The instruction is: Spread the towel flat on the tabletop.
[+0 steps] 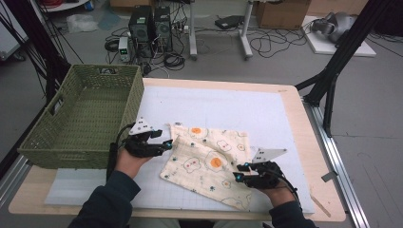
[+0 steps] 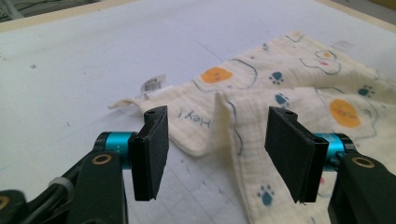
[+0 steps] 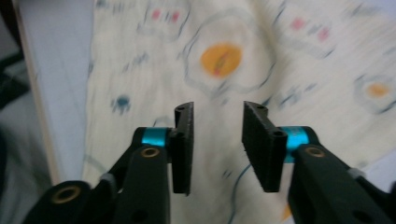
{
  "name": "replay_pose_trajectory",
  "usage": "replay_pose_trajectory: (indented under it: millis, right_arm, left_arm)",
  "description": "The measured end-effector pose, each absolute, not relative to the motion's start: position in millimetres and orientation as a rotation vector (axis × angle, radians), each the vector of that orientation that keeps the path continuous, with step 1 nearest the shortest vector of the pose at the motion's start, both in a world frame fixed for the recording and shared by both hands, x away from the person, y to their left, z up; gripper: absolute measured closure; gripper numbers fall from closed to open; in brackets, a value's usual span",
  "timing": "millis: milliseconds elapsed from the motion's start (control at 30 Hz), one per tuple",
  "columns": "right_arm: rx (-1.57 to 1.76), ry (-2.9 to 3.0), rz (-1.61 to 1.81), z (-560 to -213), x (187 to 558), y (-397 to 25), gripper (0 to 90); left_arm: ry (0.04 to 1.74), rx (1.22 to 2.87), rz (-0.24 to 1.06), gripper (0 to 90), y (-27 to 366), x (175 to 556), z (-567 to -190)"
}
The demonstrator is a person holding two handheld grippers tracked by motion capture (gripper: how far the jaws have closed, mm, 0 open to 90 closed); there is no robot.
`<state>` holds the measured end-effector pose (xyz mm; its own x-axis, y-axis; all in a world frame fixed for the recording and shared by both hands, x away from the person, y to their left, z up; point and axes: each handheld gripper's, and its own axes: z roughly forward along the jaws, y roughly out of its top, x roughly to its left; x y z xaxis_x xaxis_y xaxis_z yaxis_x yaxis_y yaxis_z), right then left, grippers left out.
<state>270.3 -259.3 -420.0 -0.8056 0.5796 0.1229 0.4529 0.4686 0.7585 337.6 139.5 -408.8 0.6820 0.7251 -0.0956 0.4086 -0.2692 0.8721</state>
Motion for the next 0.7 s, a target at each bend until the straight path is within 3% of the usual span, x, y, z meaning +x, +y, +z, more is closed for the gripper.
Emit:
replay_pose_trajectory:
  millis: [233,367,467,700]
  right_arm:
    - [1.027,2.282,1.278,-409.1,304.3,-270.8,29.3]
    - [1.056,2.201,1.216,-409.6,315.9,-273.4,19.8]
    - [1.069,2.177,1.168,-410.6,322.2,-276.3,14.5]
    - [1.151,2.181,1.129,-422.0,341.8,-282.0,12.4]
  left_arm:
    - [0.937,1.841,0.389,38.7,136.7,359.7,-414.9]
    - [0.996,1.826,0.372,31.4,137.7,367.7,-420.6]
    - [1.024,1.824,0.376,30.3,137.4,372.8,-420.5]
    - [1.066,1.877,0.388,33.0,127.9,396.4,-417.2]
